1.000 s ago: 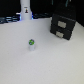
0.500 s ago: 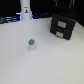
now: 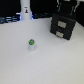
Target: Open the kcup holder, insert the kcup into the holder, and close the kcup holder
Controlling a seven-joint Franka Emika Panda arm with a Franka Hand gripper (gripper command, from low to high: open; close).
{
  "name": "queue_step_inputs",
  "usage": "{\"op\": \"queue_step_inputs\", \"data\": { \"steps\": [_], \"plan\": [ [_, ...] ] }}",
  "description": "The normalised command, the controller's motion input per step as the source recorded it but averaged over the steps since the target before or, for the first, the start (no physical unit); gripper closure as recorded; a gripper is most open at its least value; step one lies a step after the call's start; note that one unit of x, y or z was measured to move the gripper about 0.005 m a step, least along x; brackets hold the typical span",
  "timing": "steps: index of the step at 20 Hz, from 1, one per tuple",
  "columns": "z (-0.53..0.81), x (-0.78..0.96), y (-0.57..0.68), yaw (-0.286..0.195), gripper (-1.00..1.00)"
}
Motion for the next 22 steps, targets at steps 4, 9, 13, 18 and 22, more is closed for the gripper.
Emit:
{"op": "queue_step_inputs", "data": {
  "steps": [4, 9, 13, 18, 22],
  "plan": [
    [-0.36, 0.01, 0.26, -0.083, -1.00],
    [-0.38, -0.08, 0.18, -0.051, -1.00],
    [-0.36, -0.19, 0.16, -0.040, -1.00],
    [-0.31, -0.27, 0.03, -0.016, -1.00],
    [-0.34, -0.31, 0.00, -0.004, -1.00]
  ]
}}
